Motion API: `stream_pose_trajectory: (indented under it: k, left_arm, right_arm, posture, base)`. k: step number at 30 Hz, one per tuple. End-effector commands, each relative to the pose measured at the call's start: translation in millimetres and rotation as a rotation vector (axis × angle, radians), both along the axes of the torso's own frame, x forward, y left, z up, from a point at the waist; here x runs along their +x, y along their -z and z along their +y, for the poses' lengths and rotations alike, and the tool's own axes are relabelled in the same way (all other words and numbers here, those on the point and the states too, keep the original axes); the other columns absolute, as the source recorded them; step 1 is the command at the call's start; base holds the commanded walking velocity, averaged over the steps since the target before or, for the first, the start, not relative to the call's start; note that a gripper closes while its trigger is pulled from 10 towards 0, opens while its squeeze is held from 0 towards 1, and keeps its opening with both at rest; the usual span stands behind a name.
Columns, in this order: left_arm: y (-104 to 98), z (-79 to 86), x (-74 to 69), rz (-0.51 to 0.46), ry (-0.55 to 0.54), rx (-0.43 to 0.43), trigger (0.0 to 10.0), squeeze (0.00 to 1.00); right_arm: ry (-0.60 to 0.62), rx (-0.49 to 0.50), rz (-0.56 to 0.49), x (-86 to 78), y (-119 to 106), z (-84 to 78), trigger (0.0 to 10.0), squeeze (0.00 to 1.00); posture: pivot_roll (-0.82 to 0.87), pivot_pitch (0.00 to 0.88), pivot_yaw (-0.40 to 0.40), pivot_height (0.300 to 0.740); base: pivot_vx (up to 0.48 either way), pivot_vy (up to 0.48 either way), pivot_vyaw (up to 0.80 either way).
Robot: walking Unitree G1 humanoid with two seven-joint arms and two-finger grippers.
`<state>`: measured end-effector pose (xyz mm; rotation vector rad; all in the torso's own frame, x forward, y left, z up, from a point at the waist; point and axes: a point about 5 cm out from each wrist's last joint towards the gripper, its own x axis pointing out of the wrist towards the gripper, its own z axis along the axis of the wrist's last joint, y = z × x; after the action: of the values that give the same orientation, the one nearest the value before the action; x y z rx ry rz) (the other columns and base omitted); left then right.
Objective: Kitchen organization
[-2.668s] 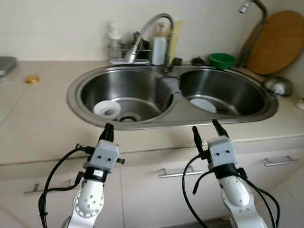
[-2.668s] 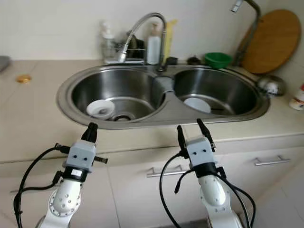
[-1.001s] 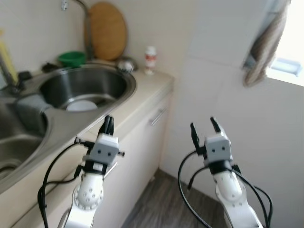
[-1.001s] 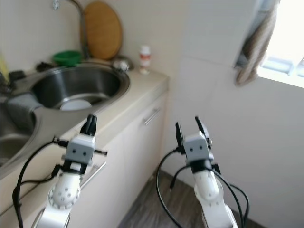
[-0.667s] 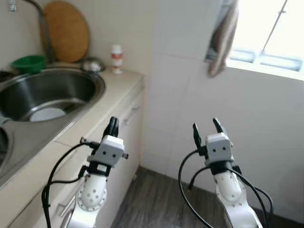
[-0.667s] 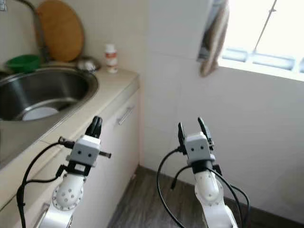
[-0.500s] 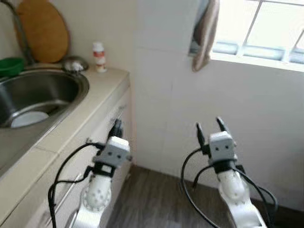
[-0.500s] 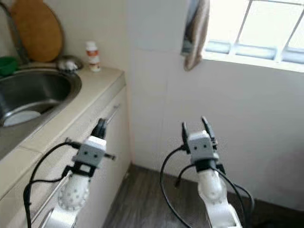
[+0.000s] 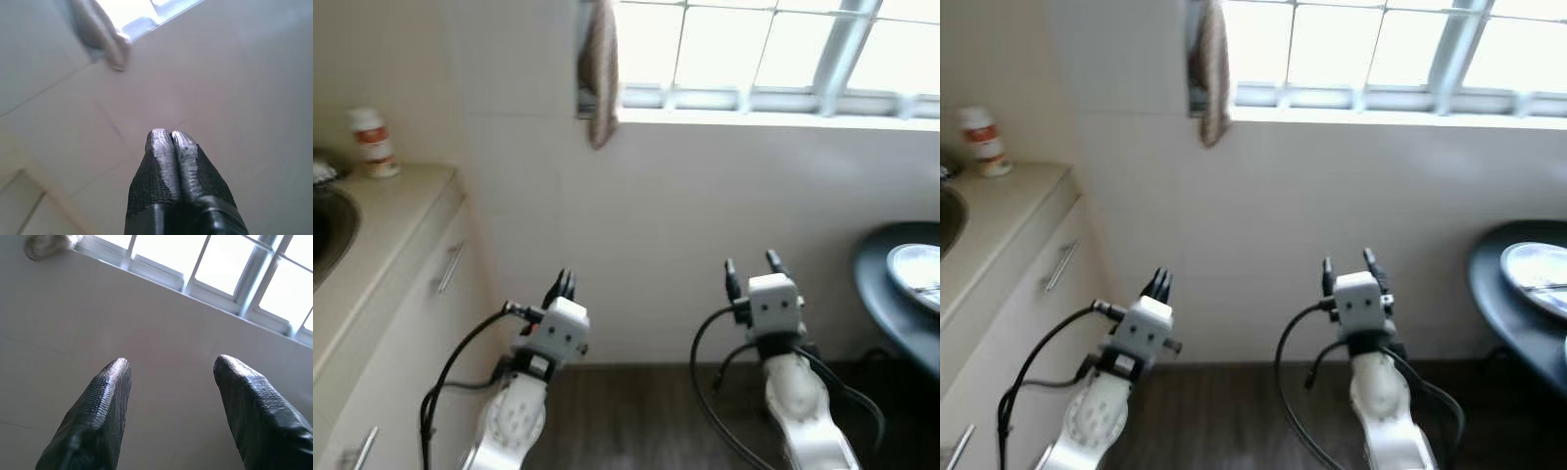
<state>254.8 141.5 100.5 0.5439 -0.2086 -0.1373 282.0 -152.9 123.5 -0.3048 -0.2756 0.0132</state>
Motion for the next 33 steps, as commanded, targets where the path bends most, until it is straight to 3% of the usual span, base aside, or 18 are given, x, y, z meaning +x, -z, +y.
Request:
stream_pose_trajectory:
  k: [1,7,12,33]
  left_arm:
    - [1,-4.5,1.2,0.014,0.013,-0.007,10.0,0.00]
    - [2,-4.8,4.2,0.024,0.010,0.001,10.0,0.00]
    - [4,0.4,7.3,0.040,-0.015,0.010,10.0,0.00]
    - [4,2.8,10.4,0.046,-0.037,0.010,10.0,0.00]
  right_arm:
    - [0.015,0.012,0.017,1.6,1,-5.2,10.0,0.00]
    - [0.006,-0.017,0.028,1.9,3,-4.1,10.0,0.00]
    - [-0.029,-0.023,0.065,1.0,9,3.4,10.0,0.00]
    - [-0.030,-0.026,0.087,8.7,9,7.8,10.0,0.00]
  posture:
    - [-0.06,0.000,-0.015,0.740]
    - [-0.07,0.000,-0.011,0.740]
    - [-0.07,0.000,-0.010,0.740]
    - [-0.06,0.000,-0.017,0.740]
  base:
    - [0.000,0.000,-0.80]
    - [0.000,0.000,-0.73]
    - [0.000,-0.480,0.00]
    - [0.000,-0.480,0.00]
